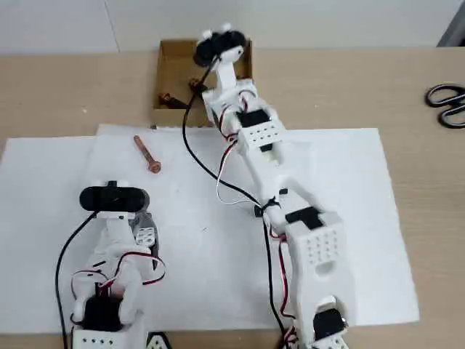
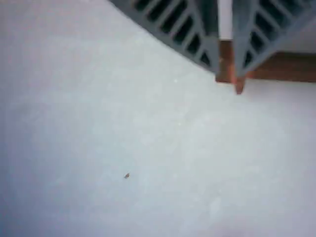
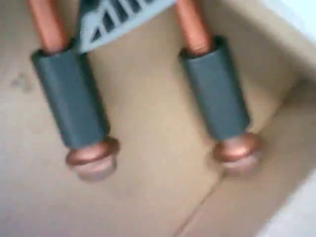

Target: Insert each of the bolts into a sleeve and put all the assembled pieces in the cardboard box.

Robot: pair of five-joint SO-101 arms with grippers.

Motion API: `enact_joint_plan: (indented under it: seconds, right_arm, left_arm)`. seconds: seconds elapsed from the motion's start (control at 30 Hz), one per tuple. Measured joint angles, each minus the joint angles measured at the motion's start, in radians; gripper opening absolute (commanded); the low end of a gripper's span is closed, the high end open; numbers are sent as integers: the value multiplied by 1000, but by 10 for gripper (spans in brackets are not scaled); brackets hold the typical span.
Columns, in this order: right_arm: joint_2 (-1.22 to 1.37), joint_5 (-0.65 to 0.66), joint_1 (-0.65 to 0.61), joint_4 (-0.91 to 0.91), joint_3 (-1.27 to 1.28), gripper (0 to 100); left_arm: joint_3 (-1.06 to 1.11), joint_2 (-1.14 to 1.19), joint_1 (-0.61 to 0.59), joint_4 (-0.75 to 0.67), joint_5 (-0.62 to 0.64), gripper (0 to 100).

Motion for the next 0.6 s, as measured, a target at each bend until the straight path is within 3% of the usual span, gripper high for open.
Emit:
enact_joint_plan:
  seconds: [0.6]
  right_arm:
    - [-459,0,-2,896,-2,198]
  left_arm:
    - [0,0,0,0,0,6]
